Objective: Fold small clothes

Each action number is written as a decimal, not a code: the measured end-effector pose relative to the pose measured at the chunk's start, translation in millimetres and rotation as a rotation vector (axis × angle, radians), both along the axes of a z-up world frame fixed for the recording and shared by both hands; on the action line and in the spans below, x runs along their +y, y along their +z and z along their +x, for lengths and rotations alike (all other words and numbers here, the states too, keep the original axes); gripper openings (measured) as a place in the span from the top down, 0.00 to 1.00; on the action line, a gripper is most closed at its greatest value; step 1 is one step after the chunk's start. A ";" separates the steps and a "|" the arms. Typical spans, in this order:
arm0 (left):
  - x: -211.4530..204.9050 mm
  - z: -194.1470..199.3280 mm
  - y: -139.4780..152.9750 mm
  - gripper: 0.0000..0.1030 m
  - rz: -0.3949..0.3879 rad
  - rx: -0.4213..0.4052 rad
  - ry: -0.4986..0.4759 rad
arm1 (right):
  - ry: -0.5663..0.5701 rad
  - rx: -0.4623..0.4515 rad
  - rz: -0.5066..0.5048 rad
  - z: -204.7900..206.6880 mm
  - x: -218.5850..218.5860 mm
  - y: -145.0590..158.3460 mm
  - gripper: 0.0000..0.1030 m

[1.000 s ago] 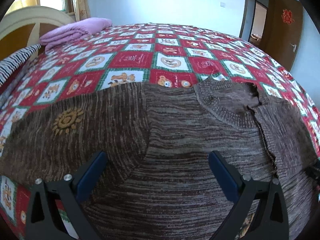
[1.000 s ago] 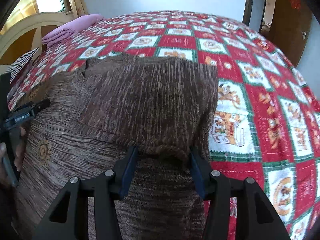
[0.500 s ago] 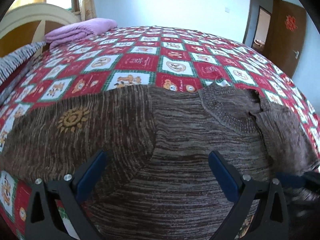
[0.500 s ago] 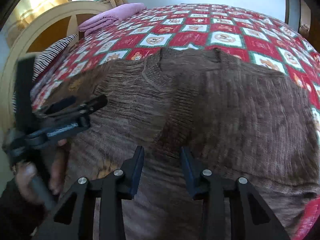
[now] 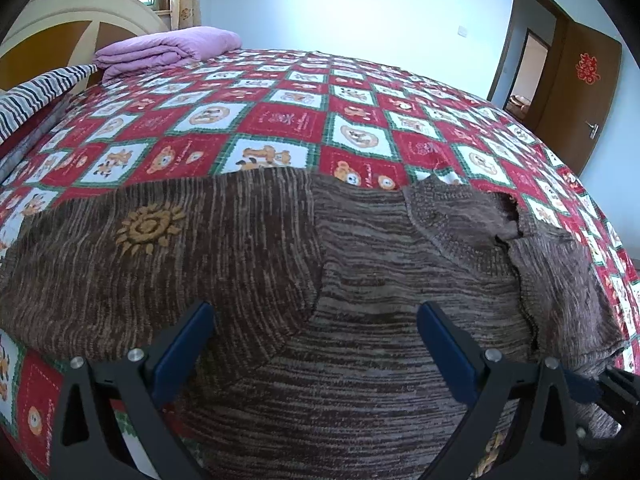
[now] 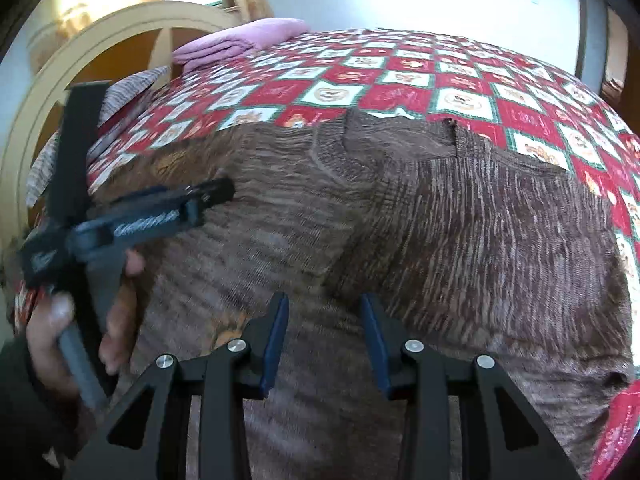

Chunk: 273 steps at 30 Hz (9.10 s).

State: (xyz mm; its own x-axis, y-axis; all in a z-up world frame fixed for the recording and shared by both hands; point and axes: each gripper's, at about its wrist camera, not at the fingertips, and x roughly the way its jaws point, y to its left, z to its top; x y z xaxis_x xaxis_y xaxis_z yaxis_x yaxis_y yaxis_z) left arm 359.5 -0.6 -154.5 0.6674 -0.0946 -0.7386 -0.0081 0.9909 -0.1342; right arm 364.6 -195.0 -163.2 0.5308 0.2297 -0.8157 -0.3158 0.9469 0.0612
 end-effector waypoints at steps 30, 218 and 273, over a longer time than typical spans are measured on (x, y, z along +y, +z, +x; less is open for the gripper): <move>-126.5 16.5 0.2 0.95 0.100 0.069 -0.333 | -0.462 -0.197 0.225 -73.2 -174.3 11.2 0.42; 2.8 27.8 19.8 0.00 0.337 -0.065 -0.017 | -0.360 -0.160 0.018 -13.2 -77.4 2.9 0.23; 10.7 39.8 19.1 0.00 0.447 -0.010 0.078 | -0.372 -0.178 0.147 -21.8 -96.3 2.7 0.22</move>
